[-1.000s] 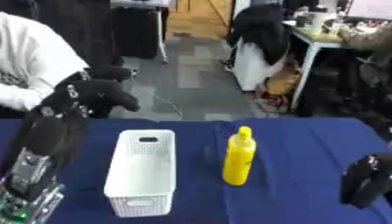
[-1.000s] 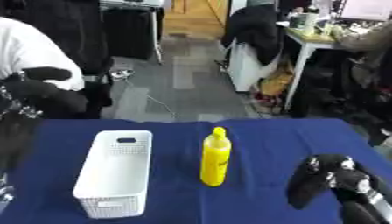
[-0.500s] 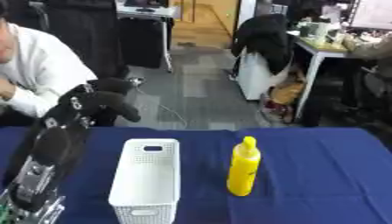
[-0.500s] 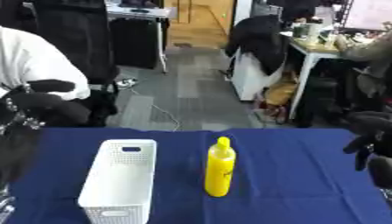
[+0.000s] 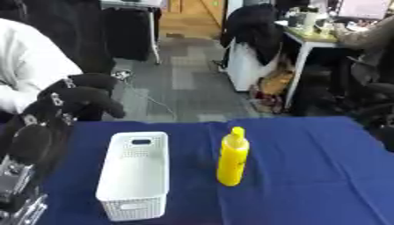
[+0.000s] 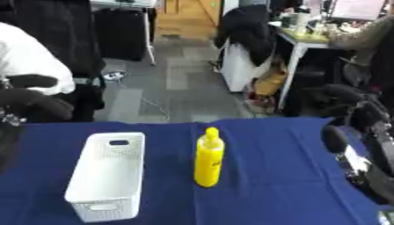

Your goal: Pick up objects on the table and place them in the box.

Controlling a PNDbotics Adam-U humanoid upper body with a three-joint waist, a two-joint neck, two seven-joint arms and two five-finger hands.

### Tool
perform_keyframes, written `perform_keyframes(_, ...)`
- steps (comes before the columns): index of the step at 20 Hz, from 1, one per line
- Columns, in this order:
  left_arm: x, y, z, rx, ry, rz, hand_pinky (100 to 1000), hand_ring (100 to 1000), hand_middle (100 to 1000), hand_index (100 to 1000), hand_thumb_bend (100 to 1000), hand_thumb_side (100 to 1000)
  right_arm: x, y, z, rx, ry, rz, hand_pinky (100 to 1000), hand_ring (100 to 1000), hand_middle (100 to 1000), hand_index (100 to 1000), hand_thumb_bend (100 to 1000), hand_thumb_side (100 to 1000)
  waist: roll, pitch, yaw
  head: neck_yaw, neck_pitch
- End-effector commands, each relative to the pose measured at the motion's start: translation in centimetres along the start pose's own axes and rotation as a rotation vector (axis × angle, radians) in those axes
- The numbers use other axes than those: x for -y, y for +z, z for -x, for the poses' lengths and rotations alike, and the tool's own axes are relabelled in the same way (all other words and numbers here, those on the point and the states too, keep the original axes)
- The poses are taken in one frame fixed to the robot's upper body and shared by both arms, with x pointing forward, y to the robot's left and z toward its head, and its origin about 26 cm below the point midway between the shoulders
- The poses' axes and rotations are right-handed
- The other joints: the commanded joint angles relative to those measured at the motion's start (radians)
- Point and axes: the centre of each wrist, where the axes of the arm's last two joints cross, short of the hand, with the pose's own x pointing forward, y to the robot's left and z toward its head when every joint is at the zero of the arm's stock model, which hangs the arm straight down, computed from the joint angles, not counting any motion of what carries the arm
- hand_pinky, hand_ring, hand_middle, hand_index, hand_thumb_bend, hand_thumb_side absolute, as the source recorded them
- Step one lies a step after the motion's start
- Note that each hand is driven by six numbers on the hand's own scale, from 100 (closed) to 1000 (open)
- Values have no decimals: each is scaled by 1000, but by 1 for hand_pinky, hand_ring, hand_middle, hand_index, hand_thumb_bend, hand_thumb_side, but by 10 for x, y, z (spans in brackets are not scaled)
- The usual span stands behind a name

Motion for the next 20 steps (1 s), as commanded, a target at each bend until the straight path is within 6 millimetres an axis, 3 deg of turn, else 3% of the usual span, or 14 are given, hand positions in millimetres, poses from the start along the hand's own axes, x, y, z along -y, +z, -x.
perform_keyframes(1, -2, -3, -4, 17, -11, 16, 668, 572, 811, 807, 259, 998, 8, -7, 4, -11, 58, -39, 593, 685, 848, 911, 562, 842, 2, -13, 1, -10, 12)
perform_keyframes(13, -1, -4, -4, 18, -6, 24, 669, 572, 812, 807, 258, 997, 12, -19, 38, 75, 236, -98, 624, 694, 830, 831, 613, 962, 0, -12, 8, -20, 27)
perform_keyframes(20, -1, -6, -4, 24, -3, 24, 669, 573, 812, 807, 259, 997, 5, -18, 61, 6, 261, -176, 666, 739, 893, 948, 715, 1000, -1, -9, 15, -20, 27)
